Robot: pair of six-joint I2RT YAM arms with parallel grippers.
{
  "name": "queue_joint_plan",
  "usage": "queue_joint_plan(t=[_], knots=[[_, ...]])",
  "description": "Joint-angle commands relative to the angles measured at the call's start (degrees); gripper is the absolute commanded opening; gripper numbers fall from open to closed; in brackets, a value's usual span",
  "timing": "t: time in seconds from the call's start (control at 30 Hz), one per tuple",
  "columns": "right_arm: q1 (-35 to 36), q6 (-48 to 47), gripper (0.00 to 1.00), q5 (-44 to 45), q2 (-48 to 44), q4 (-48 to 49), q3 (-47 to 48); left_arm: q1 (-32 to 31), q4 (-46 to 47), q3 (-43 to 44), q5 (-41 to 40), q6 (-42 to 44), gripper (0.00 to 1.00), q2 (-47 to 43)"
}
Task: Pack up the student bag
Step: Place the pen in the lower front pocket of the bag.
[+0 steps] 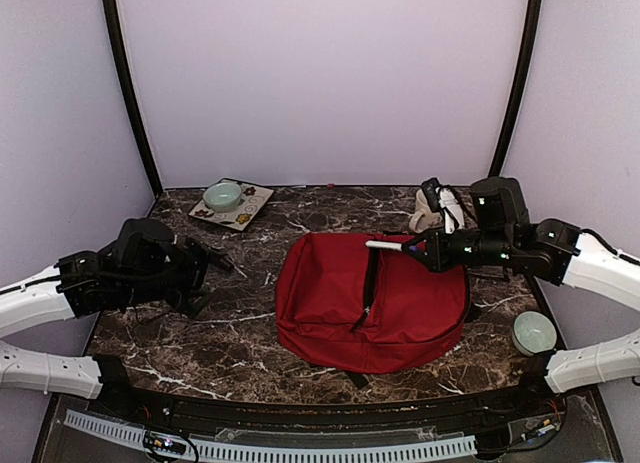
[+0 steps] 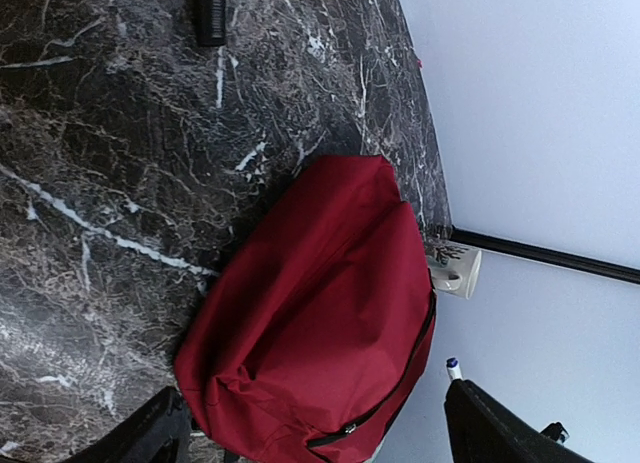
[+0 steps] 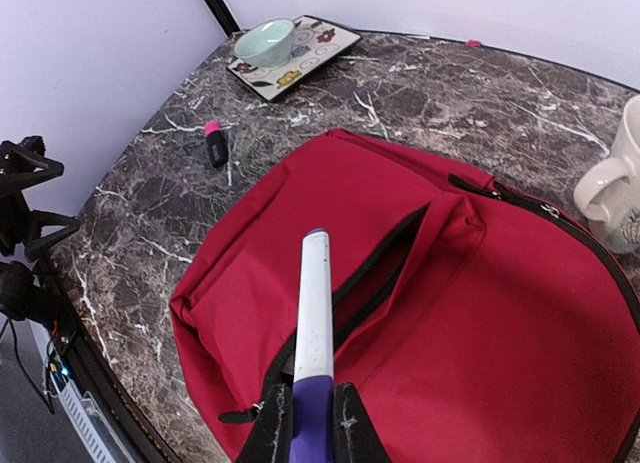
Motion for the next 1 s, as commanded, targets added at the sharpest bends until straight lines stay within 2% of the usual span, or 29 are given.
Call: queue_joint_plan(t=[0.0,0.13,0.27,0.57,0.97], knots=[[-0.78,-1.19,0.0,3.24,-2.31,-4.05,-1.45,-0.23,0.41,-6.6,-0.03,1.16,0.9,-7.19],[-0.92,-1.11,0.0,3.11,-2.56,-4.94,-2.27,-0.23,-0.74,-9.12,-1.68,0.48,0.88,-13.01],[-0.98,-0.5,0.0,1.01,-1.19,-4.96,-2.86,-0.29,-6.45,-7.71,-5.82,0.28,0.87,-16.62],[-1.04,0.49,0.0,-1.79,1.27,-2.49,-4.52,-0.24,-14.37,-4.25,-8.52,1.68,0.87,-20.27],[-0.92,1.12,0.0,-3.2,4.79,0.95,-4.02,-0.23,-11.9,-5.55,-8.28,1.34,0.84,-21.3]])
